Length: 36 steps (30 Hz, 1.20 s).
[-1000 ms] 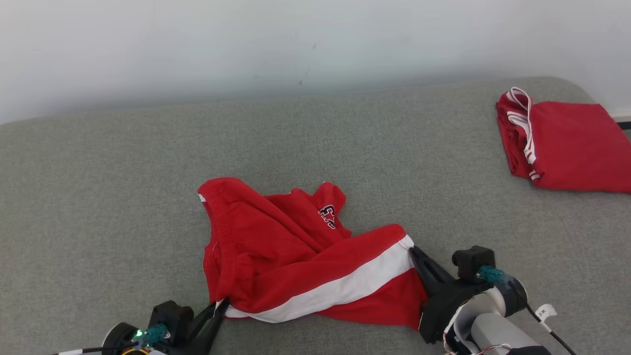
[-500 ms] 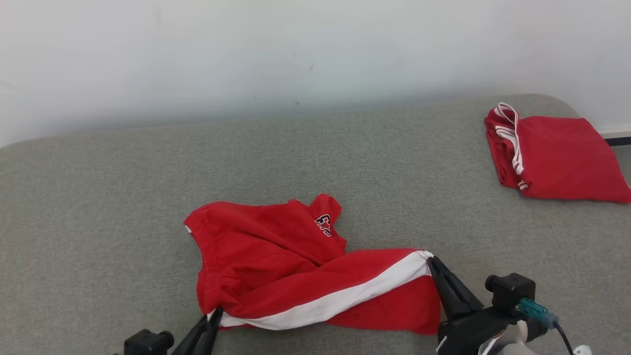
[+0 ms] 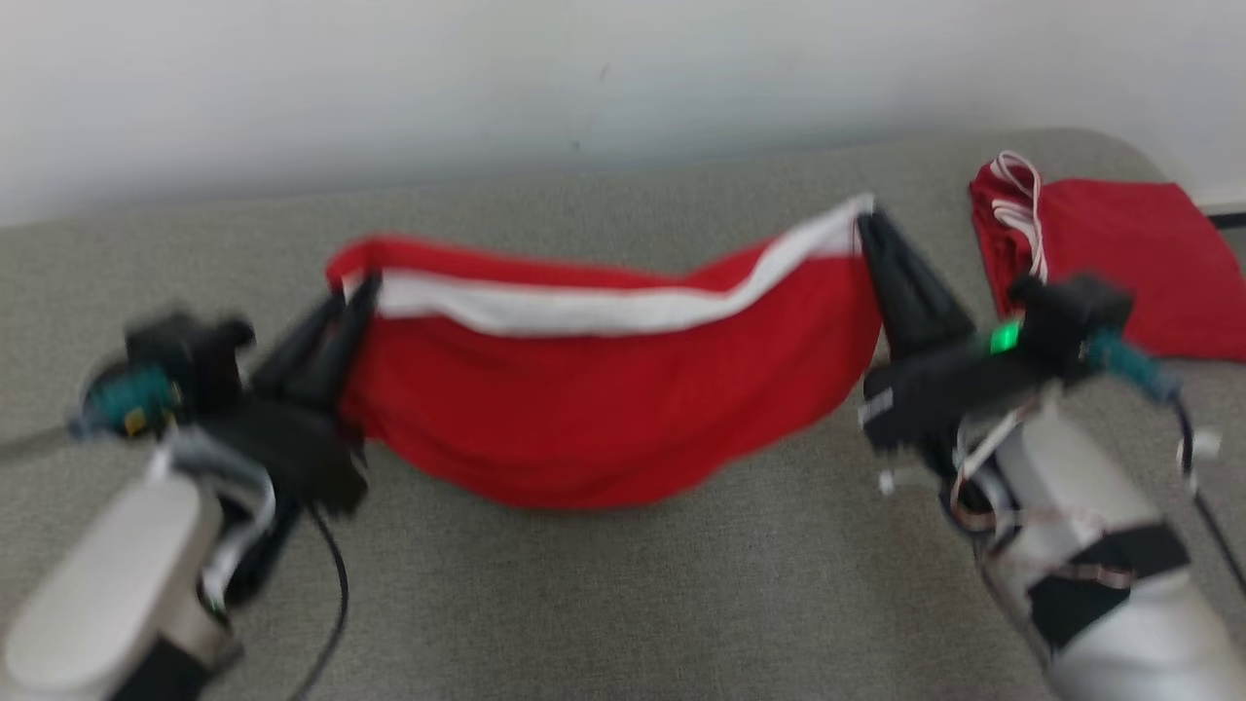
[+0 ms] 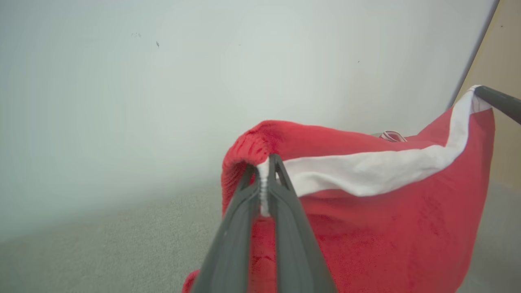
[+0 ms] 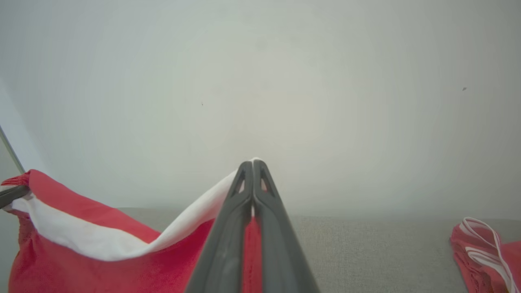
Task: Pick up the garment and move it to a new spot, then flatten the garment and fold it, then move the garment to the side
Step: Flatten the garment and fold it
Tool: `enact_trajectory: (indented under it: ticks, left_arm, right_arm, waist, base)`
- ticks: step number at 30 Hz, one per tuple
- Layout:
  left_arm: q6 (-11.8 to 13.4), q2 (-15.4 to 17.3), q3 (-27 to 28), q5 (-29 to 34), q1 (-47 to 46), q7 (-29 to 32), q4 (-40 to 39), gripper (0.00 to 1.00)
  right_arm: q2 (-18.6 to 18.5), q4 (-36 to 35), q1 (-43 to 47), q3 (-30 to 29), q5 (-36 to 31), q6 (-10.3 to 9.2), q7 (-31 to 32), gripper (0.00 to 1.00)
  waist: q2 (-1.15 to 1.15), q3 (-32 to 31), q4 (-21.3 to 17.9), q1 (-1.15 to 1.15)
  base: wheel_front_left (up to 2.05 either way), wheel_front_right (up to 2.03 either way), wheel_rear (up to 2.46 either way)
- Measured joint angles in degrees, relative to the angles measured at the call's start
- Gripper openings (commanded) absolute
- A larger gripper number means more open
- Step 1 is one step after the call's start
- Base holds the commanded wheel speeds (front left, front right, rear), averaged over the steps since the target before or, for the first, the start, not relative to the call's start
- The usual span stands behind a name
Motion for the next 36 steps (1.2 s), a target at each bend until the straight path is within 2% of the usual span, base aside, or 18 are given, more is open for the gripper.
enact_trajectory:
  ticks: [9,20,30,36]
  left_arm:
    - [0.0,3.6,-4.8,-10.6,-30.8,7.8,4.3,0.00]
    - [-0.1,3.1,-9.8,-15.3,-56.7,5.6,12.6,0.00]
    - [-0.1,3.5,-16.2,-20.5,-71.8,5.5,17.6,0.00]
    - [-0.1,3.1,-19.7,-24.4,-73.5,3.0,19.3,0.00]
  right_arm:
    - [0.9,9.3,-29.3,0.3,2.3,0.00,4.6,0.00]
    - [1.8,19.3,-55.0,-0.3,3.9,0.01,5.8,0.00]
    - [1.7,27.8,-69.8,1.0,2.8,0.00,6.1,0.00]
    - [1.2,31.1,-72.9,1.7,2.8,0.00,5.2,0.00]
  waist:
    - [0.00,9.3,-0.4,0.01]
    - [0.01,19.7,-0.9,0.03]
    - [0.01,25.8,-2.0,0.01]
    - [0.01,27.5,-2.0,0.00]
  base:
    - [0.00,0.00,0.00]
    - [0.00,0.00,0.00]
    - [0.00,0.00,0.00]
    - [0.00,0.00,0.00]
